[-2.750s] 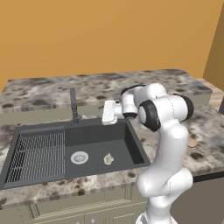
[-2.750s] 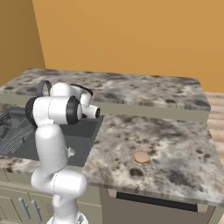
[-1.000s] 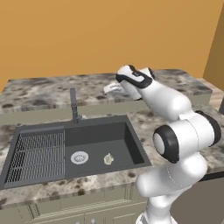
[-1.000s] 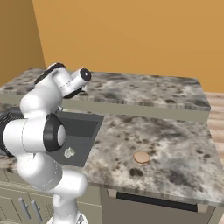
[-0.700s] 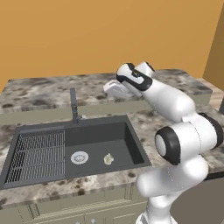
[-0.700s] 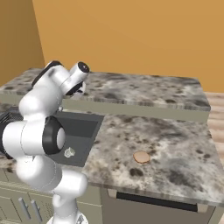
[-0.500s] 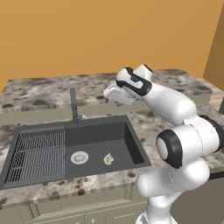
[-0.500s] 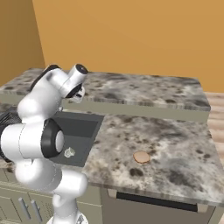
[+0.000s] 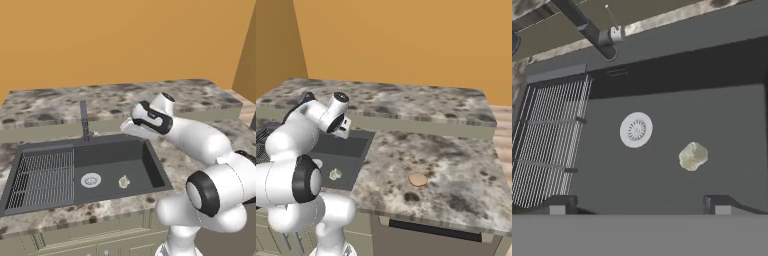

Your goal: Turn on the sink faucet. Then move the garlic from the counter to the sink. Turn off the sink. Move the vegetable from the sink to the pot next to the stove. Finally move the pot to the center burner.

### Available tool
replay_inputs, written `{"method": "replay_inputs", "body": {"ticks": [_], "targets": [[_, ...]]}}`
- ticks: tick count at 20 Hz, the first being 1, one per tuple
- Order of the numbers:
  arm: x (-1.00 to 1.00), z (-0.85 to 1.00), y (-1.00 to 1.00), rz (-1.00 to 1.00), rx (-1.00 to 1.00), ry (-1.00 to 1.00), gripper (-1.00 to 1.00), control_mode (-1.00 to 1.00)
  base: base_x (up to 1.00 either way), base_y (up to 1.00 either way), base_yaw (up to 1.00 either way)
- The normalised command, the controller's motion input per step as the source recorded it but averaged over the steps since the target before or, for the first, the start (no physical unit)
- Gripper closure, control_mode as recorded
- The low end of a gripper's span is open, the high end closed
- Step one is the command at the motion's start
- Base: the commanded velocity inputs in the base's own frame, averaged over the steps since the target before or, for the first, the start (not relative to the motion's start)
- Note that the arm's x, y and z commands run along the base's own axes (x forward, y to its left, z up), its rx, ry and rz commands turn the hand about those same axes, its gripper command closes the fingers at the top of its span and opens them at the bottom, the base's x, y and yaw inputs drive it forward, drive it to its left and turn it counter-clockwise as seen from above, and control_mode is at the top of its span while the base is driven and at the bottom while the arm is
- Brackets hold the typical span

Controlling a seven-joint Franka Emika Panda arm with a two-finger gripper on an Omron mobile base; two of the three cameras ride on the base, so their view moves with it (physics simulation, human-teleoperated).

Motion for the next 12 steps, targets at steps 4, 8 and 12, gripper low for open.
{"method": "replay_inputs", "body": {"ticks": [4,8,12], "targets": [[-0.54,-0.43,-0.1,-0.12,0.0,0.0,-1.0,-1.0,0.0,0.0,0.0],[-0.22,-0.45,0.0,-0.09,-0.04,0.02,-1.0,-1.0,0.0,0.0,0.0],[0.0,-0.38,0.0,-0.05,-0.11,0.0,-1.0,-1.0,0.0,0.0,0.0]]}}
